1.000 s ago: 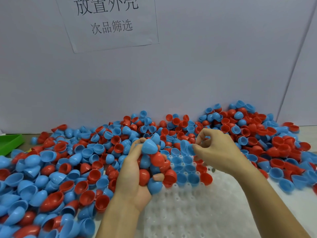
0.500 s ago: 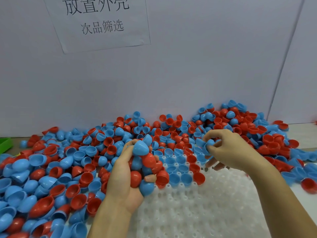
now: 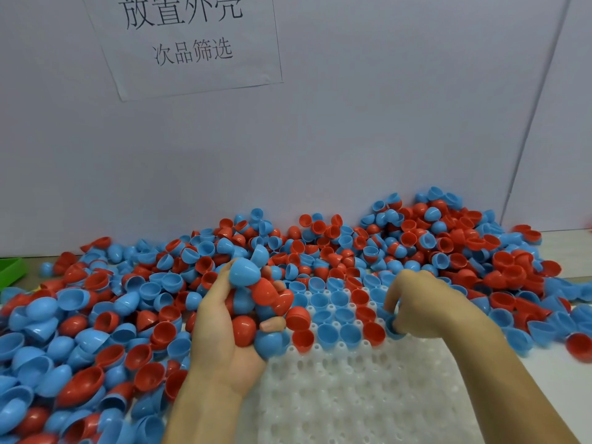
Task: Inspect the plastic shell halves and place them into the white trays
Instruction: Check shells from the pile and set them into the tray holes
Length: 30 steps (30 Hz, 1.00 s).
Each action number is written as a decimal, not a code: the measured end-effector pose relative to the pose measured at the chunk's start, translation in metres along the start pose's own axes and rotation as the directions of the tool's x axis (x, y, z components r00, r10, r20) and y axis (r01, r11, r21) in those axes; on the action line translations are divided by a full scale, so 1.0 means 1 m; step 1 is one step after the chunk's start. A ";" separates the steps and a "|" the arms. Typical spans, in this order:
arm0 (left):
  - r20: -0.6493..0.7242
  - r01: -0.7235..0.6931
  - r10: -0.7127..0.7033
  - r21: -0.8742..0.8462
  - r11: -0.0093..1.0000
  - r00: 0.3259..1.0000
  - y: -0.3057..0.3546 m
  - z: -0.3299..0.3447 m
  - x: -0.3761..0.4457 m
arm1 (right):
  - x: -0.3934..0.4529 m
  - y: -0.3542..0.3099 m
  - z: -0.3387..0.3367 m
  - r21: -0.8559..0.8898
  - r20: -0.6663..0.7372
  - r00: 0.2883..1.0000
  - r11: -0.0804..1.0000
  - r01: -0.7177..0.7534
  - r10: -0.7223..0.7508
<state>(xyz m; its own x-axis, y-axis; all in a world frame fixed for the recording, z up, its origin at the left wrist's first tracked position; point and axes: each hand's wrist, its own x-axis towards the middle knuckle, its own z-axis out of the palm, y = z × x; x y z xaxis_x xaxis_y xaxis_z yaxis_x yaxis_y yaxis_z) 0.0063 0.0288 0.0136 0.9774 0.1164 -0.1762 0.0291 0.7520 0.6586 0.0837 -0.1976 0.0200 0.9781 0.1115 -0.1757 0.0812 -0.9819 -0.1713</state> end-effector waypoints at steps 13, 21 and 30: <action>0.007 0.015 -0.015 -0.053 0.999 1.000 0.000 0.004 -0.002 | -0.030 -0.048 -0.032 0.416 0.019 0.888 0.812 0.410 -0.459; -0.022 -0.001 -0.002 -0.133 0.991 1.000 0.001 0.003 -0.003 | -0.027 -0.072 -0.010 0.448 -0.190 0.838 0.714 0.538 -0.512; -0.138 -0.045 0.061 0.115 0.992 0.989 0.000 0.000 0.003 | -0.025 -0.059 -0.021 0.425 -0.330 0.796 0.673 0.605 -0.507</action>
<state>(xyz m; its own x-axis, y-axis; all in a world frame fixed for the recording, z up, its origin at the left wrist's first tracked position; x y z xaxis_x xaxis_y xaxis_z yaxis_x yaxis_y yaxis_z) 0.0089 0.0294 0.0134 0.9391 0.2507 -0.2350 0.0088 0.6660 0.7459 0.0589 -0.1458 0.0549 0.8012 0.5355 0.2671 0.5646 -0.5285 -0.6339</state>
